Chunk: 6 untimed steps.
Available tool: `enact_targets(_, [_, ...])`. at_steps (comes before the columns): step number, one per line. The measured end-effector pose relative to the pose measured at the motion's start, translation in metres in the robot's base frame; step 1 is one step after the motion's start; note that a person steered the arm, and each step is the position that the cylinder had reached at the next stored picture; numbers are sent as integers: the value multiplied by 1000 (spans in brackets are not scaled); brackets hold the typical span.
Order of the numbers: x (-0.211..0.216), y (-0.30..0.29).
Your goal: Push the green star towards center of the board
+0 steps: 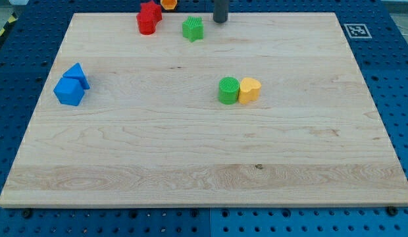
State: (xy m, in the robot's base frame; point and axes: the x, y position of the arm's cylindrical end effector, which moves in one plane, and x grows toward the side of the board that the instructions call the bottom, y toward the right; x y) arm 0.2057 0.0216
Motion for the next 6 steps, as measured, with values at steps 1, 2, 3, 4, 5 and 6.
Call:
enact_targets(1, [0,-37])
enact_targets(2, [8,-42])
enact_targets(3, [31,-37])
enact_targets(4, [41,-34])
enact_targets(5, [47,-38])
enact_targets(6, [47,-42])
